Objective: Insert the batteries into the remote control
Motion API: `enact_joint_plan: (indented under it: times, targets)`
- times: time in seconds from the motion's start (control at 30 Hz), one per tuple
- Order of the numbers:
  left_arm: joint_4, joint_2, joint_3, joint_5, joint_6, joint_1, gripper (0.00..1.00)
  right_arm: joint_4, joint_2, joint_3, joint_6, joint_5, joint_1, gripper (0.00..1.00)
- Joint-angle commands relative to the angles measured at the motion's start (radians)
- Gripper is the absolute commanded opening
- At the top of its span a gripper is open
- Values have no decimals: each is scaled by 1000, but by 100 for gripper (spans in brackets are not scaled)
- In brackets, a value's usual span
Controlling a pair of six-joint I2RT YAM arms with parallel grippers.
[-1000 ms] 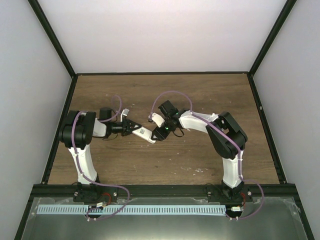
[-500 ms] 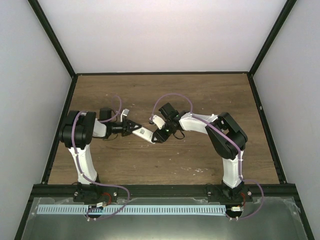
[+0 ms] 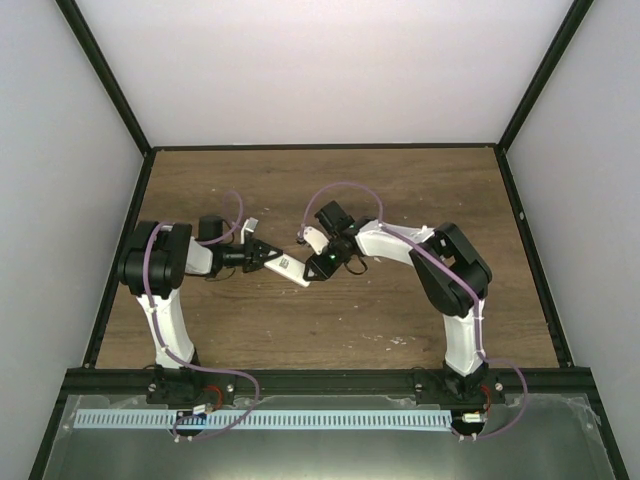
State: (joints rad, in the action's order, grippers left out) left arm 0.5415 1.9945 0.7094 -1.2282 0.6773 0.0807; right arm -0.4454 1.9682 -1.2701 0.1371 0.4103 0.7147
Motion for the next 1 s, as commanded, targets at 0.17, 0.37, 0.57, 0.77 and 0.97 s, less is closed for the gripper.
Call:
enact_joint_plan:
  times: [0.17, 0.37, 0.57, 0.77, 0.97]
  targets:
    - [39, 18, -10, 16, -12, 6, 0, -14, 81, -53, 10, 6, 18, 34]
    - [55, 23, -6, 3, -2, 26, 0, -15, 107, -110, 48, 21, 6, 35]
    - [63, 23, 1, -3, 9, 34, 0, 25, 27, -77, 58, 35, 3, 51]
    - [67, 19, 25, -17, 28, 47, 0, 21, -64, -71, 67, 24, -31, 62]
    - [65, 7, 77, -53, 73, 66, 0, -15, -158, -122, 91, 92, -126, 68]
